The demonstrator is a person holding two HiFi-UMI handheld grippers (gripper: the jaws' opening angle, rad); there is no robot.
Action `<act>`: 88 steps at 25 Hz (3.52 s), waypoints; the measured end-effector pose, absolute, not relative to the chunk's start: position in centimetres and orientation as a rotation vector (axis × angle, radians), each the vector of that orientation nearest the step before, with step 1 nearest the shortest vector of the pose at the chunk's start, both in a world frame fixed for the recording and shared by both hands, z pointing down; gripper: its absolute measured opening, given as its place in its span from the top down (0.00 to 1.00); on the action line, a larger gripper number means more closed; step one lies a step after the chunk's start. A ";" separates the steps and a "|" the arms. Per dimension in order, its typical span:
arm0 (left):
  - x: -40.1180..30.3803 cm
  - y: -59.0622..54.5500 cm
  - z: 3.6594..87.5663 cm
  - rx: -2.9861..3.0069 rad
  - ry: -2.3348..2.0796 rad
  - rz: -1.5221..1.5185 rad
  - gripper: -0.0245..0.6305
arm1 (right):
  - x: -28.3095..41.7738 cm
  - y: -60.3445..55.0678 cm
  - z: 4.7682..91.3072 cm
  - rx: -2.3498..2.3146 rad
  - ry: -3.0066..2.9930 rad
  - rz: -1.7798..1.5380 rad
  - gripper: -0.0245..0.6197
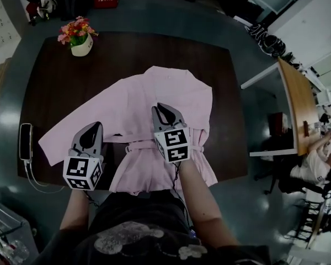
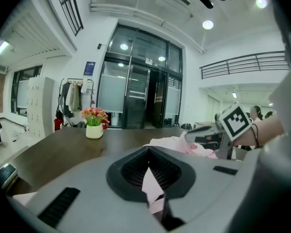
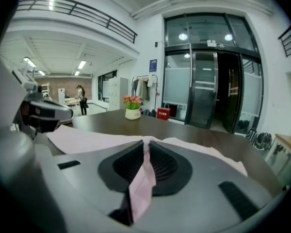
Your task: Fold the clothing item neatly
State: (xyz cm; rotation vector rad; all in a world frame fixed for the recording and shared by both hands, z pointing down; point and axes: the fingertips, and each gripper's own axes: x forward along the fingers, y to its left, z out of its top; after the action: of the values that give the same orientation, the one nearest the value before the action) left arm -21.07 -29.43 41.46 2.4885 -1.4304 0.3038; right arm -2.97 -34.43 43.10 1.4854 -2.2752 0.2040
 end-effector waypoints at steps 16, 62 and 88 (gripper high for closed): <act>-22.4 -30.1 42.8 2.465 -1.402 0.328 0.95 | 0.1 -30.2 46.7 1.691 -2.187 0.571 0.76; -33.7 -32.0 45.0 2.475 -1.274 0.403 0.95 | -16.7 -33.6 50.8 1.247 -2.180 0.836 0.92; -44.4 -14.0 44.3 2.192 -1.643 0.399 0.95 | -33.5 -16.6 44.5 0.956 -2.588 0.517 0.95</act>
State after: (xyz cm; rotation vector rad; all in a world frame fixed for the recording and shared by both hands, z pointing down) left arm -44.40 -14.04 44.33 2.1918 -1.6435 0.3992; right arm -33.54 -16.62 44.51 0.9557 -2.5876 0.5171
